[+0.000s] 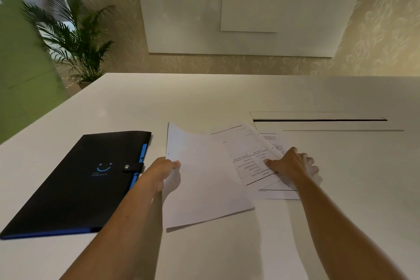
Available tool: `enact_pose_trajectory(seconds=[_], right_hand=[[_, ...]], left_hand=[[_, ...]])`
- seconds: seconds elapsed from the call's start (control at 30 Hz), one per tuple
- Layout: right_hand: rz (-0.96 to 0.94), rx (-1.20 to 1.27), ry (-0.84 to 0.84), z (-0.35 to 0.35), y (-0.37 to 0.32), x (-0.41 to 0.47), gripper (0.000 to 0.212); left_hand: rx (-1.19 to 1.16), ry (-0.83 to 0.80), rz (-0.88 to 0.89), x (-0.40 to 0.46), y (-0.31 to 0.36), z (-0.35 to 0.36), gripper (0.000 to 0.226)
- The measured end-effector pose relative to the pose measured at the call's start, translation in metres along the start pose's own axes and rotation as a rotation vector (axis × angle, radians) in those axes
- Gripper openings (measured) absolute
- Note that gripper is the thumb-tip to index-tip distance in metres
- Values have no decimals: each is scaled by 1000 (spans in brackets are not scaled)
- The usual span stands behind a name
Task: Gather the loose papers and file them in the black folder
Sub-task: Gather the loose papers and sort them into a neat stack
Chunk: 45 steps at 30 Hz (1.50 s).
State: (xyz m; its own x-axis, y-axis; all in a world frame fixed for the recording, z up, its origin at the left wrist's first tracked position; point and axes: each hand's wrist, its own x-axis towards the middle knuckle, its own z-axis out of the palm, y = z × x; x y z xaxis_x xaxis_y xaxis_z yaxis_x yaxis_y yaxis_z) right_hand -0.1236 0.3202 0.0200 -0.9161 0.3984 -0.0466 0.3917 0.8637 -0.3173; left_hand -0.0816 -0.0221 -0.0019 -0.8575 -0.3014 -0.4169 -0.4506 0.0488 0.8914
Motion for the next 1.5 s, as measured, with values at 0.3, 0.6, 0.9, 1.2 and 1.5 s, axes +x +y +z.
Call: enact_pose_trajectory(seconds=[0.3,0.6,0.9,1.2,1.5], right_hand=[[-27,55,-6,-1,1,5,87],[-22,429,-184,7,2,21,51],[-51,488,-267,5,3,42,59],[-159,593,-24,-26,-1,46,40],[-200,1061,102,-96,-6,40,36]], left_hand=[[73,40,-7,1,0,4,52],[125,63,-28,-2,2,5,51],[122,53,-44,-3,4,5,51],[121,90,-50,-10,6,5,48],[23,21,-36,-10,-1,0,54]])
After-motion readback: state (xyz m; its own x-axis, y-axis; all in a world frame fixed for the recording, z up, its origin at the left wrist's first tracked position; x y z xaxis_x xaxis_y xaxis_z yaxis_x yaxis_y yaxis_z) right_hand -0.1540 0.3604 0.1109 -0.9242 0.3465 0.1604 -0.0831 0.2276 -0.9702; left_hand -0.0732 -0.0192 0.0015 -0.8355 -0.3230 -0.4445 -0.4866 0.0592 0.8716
